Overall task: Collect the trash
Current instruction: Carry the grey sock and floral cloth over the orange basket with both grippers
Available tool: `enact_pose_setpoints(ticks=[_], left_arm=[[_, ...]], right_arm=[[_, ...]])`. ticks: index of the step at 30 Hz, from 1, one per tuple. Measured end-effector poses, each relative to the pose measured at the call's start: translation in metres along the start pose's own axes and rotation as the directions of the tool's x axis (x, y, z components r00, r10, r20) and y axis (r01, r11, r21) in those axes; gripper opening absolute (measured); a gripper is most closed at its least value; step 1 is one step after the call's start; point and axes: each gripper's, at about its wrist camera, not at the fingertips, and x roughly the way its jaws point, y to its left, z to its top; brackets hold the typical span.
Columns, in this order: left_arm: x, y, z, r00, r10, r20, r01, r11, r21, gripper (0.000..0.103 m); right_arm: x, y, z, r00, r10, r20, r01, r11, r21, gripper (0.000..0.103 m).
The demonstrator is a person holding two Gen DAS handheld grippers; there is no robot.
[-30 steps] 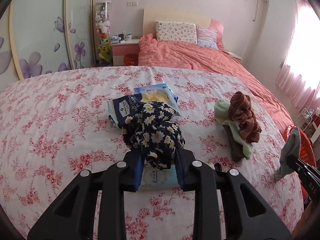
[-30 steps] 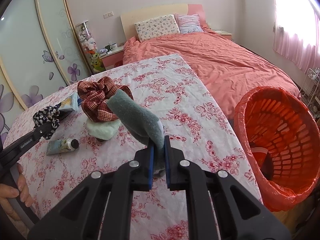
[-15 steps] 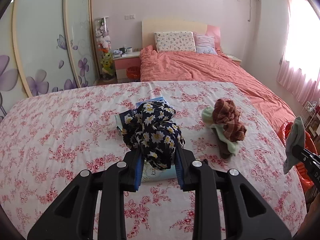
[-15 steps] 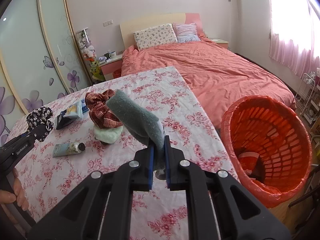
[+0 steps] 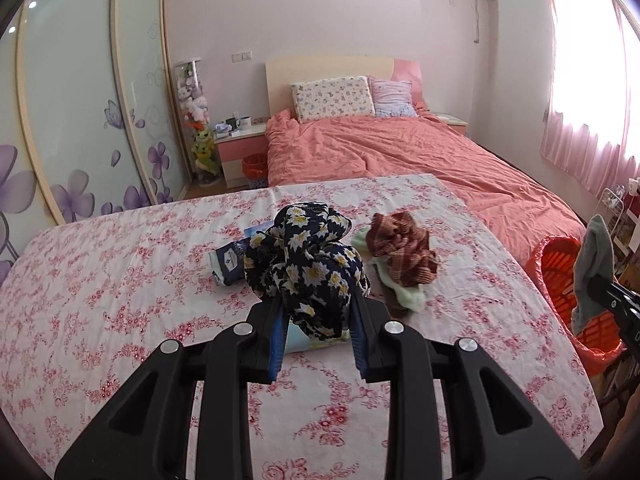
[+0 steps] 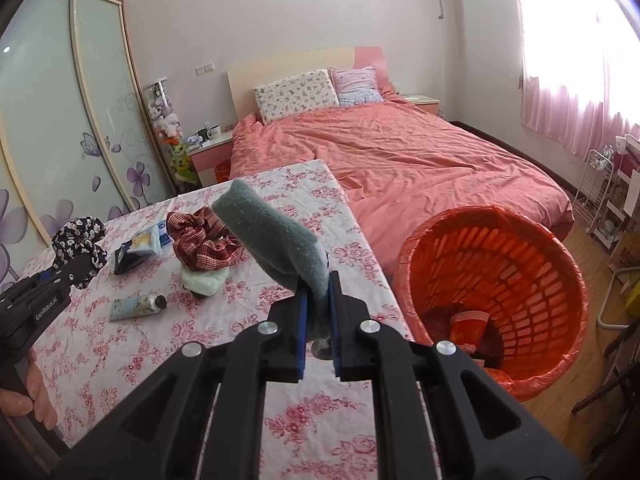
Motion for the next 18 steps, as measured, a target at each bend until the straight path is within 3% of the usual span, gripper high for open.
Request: enact_pose_setpoints(ticks=[18], left_arm=[[-0.024,-0.064,0.001,0.994,-0.107,0.037,0.104,0.991,0.085,0.028]], right_arm=[[-0.035,-0.054,0.001,0.997,-0.05,0.052,0.047,0.996,0.073,0.011]])
